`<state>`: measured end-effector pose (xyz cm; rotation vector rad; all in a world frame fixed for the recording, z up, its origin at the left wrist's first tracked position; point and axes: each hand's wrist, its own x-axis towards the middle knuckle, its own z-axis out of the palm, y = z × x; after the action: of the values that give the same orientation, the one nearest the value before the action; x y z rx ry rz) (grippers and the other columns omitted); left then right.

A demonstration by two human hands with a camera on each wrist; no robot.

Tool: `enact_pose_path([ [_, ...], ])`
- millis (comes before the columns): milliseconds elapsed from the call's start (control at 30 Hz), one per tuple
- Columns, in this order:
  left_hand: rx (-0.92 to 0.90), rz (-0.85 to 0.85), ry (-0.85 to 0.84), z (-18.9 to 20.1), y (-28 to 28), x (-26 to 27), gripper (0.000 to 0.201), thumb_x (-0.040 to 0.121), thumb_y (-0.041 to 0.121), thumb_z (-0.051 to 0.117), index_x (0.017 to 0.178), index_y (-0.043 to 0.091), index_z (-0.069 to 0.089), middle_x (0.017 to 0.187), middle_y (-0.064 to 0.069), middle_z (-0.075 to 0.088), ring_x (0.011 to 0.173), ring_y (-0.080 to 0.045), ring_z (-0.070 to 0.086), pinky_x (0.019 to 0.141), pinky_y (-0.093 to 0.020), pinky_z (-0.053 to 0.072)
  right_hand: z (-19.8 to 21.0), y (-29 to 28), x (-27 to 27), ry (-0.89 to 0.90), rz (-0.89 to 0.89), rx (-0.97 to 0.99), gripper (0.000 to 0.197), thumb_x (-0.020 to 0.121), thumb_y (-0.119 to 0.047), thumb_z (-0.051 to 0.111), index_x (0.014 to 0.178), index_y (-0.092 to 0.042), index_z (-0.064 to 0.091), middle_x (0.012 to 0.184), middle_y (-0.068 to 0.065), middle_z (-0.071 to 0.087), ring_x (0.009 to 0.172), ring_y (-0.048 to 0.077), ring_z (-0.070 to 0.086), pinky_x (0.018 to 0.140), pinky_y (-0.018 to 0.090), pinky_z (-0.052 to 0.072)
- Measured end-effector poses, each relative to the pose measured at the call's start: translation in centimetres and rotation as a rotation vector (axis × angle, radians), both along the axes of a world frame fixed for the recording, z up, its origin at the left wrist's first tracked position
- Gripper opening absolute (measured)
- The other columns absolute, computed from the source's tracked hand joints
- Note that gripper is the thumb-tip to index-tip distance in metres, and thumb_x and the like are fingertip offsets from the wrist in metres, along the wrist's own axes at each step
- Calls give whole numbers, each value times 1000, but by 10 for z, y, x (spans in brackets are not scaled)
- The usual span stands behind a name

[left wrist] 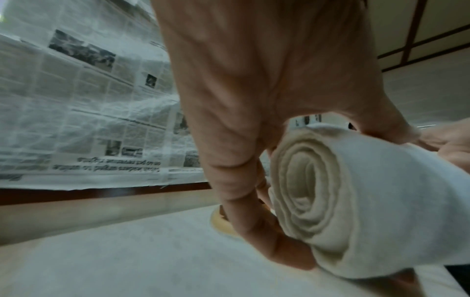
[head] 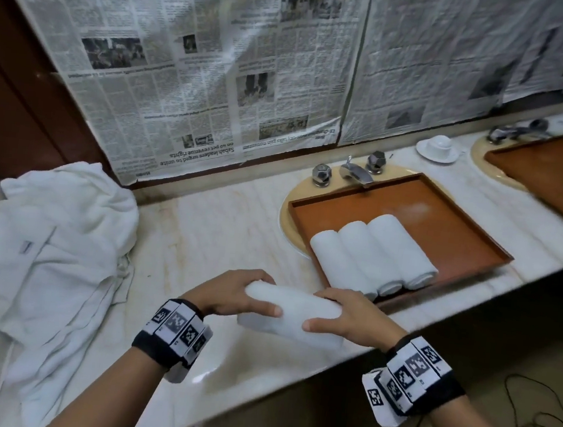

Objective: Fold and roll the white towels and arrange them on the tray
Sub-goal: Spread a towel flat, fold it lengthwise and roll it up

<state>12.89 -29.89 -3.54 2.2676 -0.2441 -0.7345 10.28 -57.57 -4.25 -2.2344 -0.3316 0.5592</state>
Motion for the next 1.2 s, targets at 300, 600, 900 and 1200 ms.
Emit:
enact_pose_path([
  [300,-41,-168,-121,35,-90,63,54,63,67,82,109,46,63,111,19,64,102,-3,61,84,-31,57,13,-70,-6,-117,-344,154,45,70,-56,81,104,-28,70,98,-15,71,94,-3,63,83,22,51],
  [600,-99,-334,-181,57,-231,162,48,73,55,82,115,43,62,113,17,64,101,-2,61,81,-21,50,20,-181,41,-263,-602,187,42,74,-53,78,107,-28,71,94,-15,72,90,1,66,82,31,55],
  [900,-40,-344,-121,18,-334,253,60,63,59,84,115,38,65,112,13,67,103,-8,64,97,-35,52,-30,-250,109,-211,-752,187,51,76,-59,74,114,-26,66,100,-13,69,94,0,63,83,29,54],
  [1200,95,-332,32,-33,-357,287,66,67,53,82,127,38,59,123,10,62,110,-12,59,104,-36,43,-75,-248,134,-93,-661,-87,55,81,-76,46,109,-30,58,96,-10,63,91,14,60,81,40,54],
])
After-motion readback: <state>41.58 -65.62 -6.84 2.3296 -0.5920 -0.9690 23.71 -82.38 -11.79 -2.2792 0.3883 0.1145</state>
